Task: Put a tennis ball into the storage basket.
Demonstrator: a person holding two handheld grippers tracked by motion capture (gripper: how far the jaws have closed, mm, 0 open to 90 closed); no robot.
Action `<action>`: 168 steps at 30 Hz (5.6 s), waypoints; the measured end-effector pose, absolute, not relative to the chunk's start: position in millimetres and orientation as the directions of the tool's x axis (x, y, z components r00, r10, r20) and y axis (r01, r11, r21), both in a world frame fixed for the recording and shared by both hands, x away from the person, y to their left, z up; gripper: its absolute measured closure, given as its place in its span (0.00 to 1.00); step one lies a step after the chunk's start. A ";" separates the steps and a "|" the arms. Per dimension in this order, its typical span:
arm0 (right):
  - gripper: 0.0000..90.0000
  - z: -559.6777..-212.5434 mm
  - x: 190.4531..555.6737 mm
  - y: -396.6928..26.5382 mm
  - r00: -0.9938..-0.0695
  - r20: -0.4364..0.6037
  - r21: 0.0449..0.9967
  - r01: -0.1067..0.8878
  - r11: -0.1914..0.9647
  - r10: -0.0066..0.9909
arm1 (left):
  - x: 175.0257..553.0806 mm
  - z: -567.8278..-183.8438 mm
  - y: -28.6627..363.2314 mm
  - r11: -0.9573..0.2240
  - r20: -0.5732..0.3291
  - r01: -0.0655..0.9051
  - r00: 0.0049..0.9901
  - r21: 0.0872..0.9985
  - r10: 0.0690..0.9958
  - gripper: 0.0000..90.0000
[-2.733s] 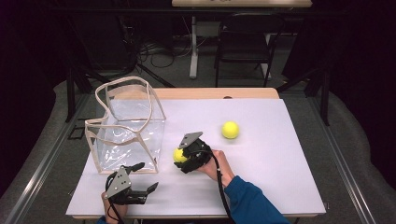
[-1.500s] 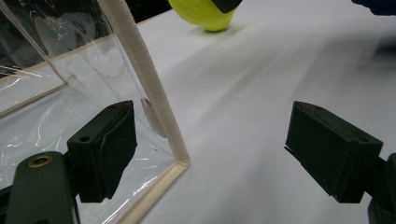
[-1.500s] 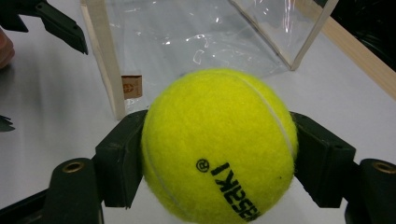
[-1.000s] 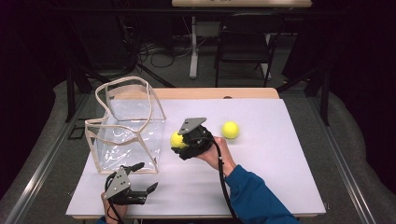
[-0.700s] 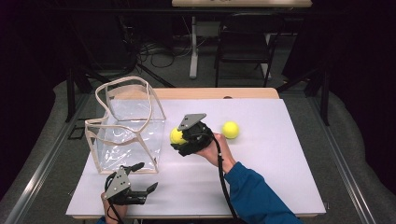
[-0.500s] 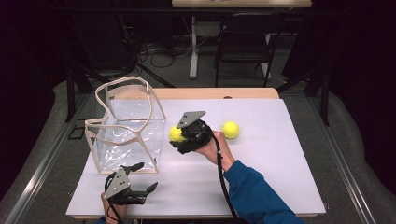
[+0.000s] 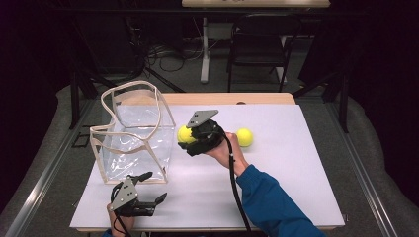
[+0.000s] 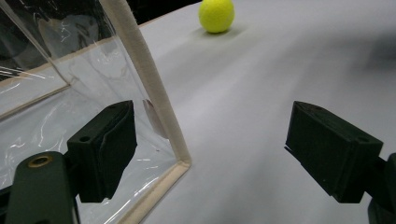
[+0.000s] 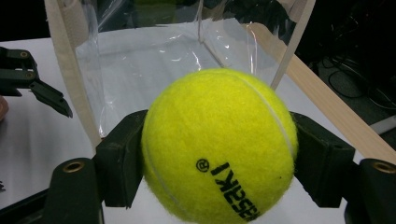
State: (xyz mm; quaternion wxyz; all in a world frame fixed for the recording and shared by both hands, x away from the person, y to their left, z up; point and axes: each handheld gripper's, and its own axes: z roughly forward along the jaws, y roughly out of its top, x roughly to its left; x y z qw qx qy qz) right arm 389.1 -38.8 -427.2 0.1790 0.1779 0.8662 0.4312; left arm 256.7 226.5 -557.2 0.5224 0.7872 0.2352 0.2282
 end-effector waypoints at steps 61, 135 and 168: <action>0.29 -372.8 418.8 -19.5 -0.853 -0.167 0.845 0.134 0.517 0.494 | 257.2 -557.1 227.0 -0.347 0.116 0.132 0.785 0.929 0.608 0.18; 0.29 -340.7 434.0 19.9 -0.841 -0.160 0.889 0.105 0.446 0.517 | 257.1 -557.0 227.9 -0.342 0.114 0.131 0.783 0.931 0.611 0.18; 0.29 -341.5 429.9 51.5 -0.860 -0.164 0.889 0.084 0.451 0.483 | 256.9 -557.1 227.8 -0.340 0.116 0.129 0.783 0.931 0.612 0.18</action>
